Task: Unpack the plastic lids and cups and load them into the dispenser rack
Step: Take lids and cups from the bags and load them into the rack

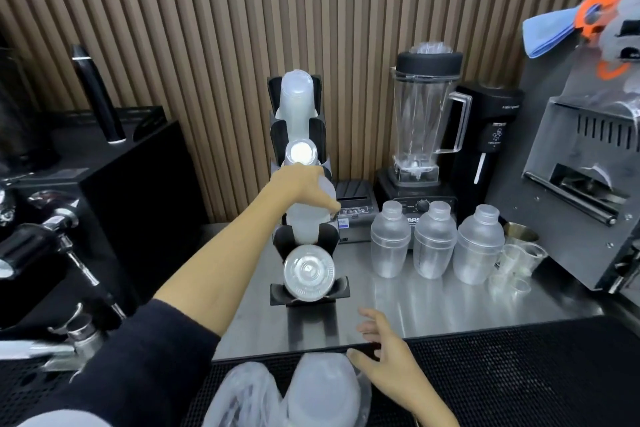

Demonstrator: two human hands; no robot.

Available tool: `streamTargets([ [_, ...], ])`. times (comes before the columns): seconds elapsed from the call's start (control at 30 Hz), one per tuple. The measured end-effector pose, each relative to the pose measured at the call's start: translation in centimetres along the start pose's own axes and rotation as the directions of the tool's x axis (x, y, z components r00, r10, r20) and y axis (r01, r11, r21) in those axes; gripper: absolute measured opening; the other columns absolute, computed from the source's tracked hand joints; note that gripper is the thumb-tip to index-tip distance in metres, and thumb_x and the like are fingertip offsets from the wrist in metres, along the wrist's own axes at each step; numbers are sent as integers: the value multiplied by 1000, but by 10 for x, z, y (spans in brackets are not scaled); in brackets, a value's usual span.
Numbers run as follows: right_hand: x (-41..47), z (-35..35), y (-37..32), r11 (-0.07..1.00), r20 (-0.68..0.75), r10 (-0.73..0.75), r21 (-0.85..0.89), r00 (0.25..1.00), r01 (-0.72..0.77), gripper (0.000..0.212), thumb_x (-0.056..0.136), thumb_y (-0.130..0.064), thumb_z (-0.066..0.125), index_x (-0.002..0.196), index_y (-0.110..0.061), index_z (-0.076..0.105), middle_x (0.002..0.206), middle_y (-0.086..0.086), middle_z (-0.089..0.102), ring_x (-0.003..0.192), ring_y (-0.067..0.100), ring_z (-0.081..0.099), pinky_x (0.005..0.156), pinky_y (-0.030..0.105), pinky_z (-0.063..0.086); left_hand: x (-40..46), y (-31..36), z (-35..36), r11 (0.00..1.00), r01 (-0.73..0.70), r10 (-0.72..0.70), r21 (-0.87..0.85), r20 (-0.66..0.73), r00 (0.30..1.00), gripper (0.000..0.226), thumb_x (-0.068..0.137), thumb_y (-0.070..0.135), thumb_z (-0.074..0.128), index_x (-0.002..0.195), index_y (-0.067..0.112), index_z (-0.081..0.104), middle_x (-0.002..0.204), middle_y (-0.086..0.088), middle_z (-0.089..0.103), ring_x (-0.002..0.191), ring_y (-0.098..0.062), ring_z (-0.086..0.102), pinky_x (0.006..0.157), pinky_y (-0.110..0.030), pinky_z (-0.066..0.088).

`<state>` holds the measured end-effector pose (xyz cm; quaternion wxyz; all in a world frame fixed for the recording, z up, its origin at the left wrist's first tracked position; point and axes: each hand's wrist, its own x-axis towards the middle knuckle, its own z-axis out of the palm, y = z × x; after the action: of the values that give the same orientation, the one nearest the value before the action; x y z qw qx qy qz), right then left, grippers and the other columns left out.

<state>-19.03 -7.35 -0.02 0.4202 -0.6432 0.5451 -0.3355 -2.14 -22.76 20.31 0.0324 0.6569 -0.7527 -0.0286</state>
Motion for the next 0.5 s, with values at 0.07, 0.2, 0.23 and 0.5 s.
streamTargets([
  [0.07,3,3,-3,1000,-3,-11,-6,1000,11,56,79,-23,67,122,-38,35,113,-9,51,107,-1,49,84,13,37,5,0,-2,997,8,0,-79,103,995,76,60,61,68,124,28,46,124,0,50,107,-26,50,74,-36,54],
  [0.2,14,8,-11,999,-7,-38,-6,999,38,53,80,-21,66,118,-41,35,110,-12,51,105,-2,50,82,13,41,14,-13,8,987,37,-13,-159,145,989,74,65,60,67,125,26,43,132,-4,46,112,-27,49,85,-38,51],
  [0.23,15,9,-12,999,-11,-42,0,999,42,52,80,-20,65,118,-39,35,109,-11,52,105,-2,50,81,12,42,15,-13,18,994,34,-21,-104,121,992,76,71,58,66,131,22,38,137,-10,41,116,-31,47,87,-38,48],
  [0.5,17,7,-9,1000,-25,-23,16,999,24,48,82,-15,63,117,-36,37,106,-10,52,104,2,50,75,8,41,20,-17,50,996,17,-26,89,98,995,88,82,55,60,146,18,10,150,-19,5,133,-47,20,103,-51,35],
])
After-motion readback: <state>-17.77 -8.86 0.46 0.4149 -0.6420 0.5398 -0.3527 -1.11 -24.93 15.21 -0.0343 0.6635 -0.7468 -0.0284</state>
